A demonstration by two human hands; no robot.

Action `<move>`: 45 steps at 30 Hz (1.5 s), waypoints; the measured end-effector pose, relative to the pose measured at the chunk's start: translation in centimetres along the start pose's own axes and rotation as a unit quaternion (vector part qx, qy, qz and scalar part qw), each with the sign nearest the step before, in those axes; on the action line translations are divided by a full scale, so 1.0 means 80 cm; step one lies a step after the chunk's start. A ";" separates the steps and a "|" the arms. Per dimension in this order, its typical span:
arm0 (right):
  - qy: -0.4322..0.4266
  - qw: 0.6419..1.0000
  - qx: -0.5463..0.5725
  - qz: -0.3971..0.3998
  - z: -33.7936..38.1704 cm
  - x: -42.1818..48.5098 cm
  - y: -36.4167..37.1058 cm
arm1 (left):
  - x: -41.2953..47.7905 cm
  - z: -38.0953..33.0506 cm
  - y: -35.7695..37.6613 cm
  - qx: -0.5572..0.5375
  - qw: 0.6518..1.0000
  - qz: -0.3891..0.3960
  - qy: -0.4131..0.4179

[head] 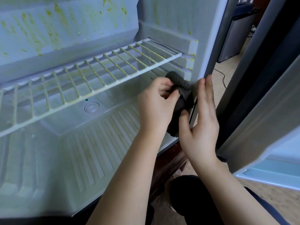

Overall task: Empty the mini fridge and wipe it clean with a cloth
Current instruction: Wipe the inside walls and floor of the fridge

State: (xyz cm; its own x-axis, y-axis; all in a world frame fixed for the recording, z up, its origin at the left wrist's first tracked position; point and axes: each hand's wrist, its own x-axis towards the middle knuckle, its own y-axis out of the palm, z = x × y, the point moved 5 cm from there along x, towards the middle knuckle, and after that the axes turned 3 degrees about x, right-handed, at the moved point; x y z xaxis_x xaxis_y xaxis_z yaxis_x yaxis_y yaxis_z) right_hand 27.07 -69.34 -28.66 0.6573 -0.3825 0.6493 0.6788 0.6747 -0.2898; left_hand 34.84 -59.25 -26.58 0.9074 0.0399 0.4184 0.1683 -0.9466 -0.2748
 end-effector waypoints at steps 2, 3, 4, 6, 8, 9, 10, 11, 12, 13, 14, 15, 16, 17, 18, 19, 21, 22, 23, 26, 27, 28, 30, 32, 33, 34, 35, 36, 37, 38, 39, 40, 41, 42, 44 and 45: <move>-0.004 1.000 0.001 0.003 -0.001 0.001 -0.001 | -0.002 -0.001 0.003 -0.016 1.000 -0.001 -0.014; -0.005 1.000 0.002 0.005 -0.002 0.001 -0.001 | -0.004 -0.003 0.005 -0.020 1.000 0.001 -0.012; -0.006 1.000 0.005 0.005 -0.002 0.001 -0.001 | -0.006 -0.006 0.007 -0.022 1.000 0.000 -0.004; -0.003 1.000 0.010 0.004 -0.002 0.001 -0.002 | -0.010 -0.012 0.010 -0.026 1.000 -0.007 0.014; 0.001 1.000 0.011 0.003 -0.001 0.001 -0.003 | -0.013 -0.017 0.013 -0.024 0.999 -0.012 0.025; 0.000 1.000 0.009 0.003 -0.001 0.001 -0.003 | -0.016 -0.018 0.014 -0.020 0.999 -0.009 0.038; -0.002 1.000 0.006 0.003 0.000 0.002 -0.003 | -0.019 -0.020 0.015 -0.012 0.998 -0.005 0.055; -0.003 1.000 0.006 0.005 0.000 0.002 -0.004 | -0.021 -0.021 0.016 -0.003 0.998 -0.002 0.070; -0.001 1.000 0.008 0.008 -0.001 0.002 -0.004 | -0.021 -0.021 0.016 0.003 0.997 -0.002 0.079; 0.001 1.000 0.012 0.013 -0.001 0.002 -0.004 | -0.020 -0.020 0.015 0.007 0.996 -0.006 0.084; 0.003 1.000 0.016 0.017 -0.001 0.002 -0.005 | -0.019 -0.020 0.015 0.010 0.996 -0.012 0.087; 0.005 1.000 0.020 0.020 0.000 0.002 -0.005 | -0.018 -0.021 0.015 0.011 0.996 -0.018 0.090; 0.006 0.999 0.024 0.021 -0.001 0.002 -0.006 | -0.018 -0.022 0.015 0.011 0.995 -0.021 0.092; 0.007 0.999 0.027 0.022 -0.001 0.002 -0.006 | -0.017 -0.023 0.015 0.010 0.995 -0.019 0.097; 0.008 0.999 0.029 0.021 0.000 0.002 -0.006 | -0.017 -0.024 0.015 0.010 0.995 -0.014 0.099; 0.009 0.999 0.031 0.018 0.000 0.002 -0.006 | -0.016 -0.024 0.015 0.010 0.995 -0.006 0.100; 0.011 0.999 0.034 0.011 0.000 0.001 -0.006 | -0.014 -0.025 0.013 0.011 0.995 0.014 0.098; 0.011 0.999 0.035 0.008 0.000 0.001 -0.006 | -0.012 -0.025 0.013 0.014 0.995 0.033 0.097; 0.012 0.999 0.036 0.006 0.001 0.001 -0.005 | -0.011 -0.023 0.013 0.023 0.993 0.061 0.095; 0.016 0.999 0.033 0.002 0.002 0.001 -0.006 | -0.012 -0.007 0.014 0.081 0.984 0.145 0.071; 0.015 0.999 0.028 0.003 0.002 0.001 -0.006 | -0.010 0.000 0.009 0.093 0.984 0.145 0.052; 0.013 1.000 0.024 0.004 0.003 0.001 -0.007 | -0.006 0.006 0.002 0.096 0.986 0.130 0.032; 0.010 1.000 0.020 0.007 0.003 0.000 -0.008 | 0.005 0.012 -0.014 0.087 0.992 0.087 0.004; 0.009 1.000 0.018 0.010 0.003 0.000 -0.008 | 0.015 0.008 -0.022 0.075 0.995 0.058 -0.003; 0.008 1.000 0.018 0.012 0.002 0.000 -0.008 | 0.017 0.005 -0.021 0.069 0.997 0.046 -0.001; 0.007 1.000 0.017 0.014 0.002 0.000 -0.007 | 0.019 0.002 -0.019 0.062 0.998 0.030 0.000; 0.005 1.000 0.016 0.015 0.002 0.000 -0.007 | 0.019 0.000 -0.015 0.056 0.998 0.009 0.000; 0.004 1.000 0.015 0.016 0.001 0.001 -0.007 | 0.018 -0.001 -0.012 0.050 0.999 -0.013 -0.003; 0.004 1.000 0.015 0.016 0.001 0.001 -0.008 | 0.016 -0.003 -0.008 0.045 0.998 -0.033 -0.006; 0.006 1.000 0.017 0.015 0.001 0.001 -0.008 | 0.014 -0.003 -0.005 0.044 0.998 -0.047 -0.006; 0.008 1.000 0.019 0.015 0.001 0.002 -0.008 | 0.012 -0.004 -0.003 0.048 0.997 -0.057 -0.003; 0.008 1.000 0.020 0.015 0.002 0.002 -0.008 | 0.009 -0.005 -0.002 0.052 0.997 -0.063 0.005; 0.009 1.000 0.021 0.013 0.003 0.002 -0.007 | 0.004 -0.008 -0.001 0.054 0.996 -0.062 0.017; 0.009 1.000 0.021 0.011 0.003 0.002 -0.007 | 0.000 -0.012 0.000 0.051 0.997 -0.056 0.032; 0.011 1.000 0.022 0.008 0.003 0.003 -0.007 | -0.005 -0.020 0.002 0.052 0.996 -0.029 0.064; 0.011 1.000 0.023 0.009 0.003 0.002 -0.006 | -0.006 -0.022 0.003 0.063 0.995 -0.015 0.078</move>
State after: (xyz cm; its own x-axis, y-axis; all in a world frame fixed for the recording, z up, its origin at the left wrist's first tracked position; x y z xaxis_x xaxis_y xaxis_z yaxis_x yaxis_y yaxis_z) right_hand 26.79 -69.63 -28.25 0.6770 -0.3828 0.6285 0.6511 0.7096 -0.2691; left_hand 33.76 -60.05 -25.31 0.8323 0.0071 0.5543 0.2496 -0.8976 -0.3634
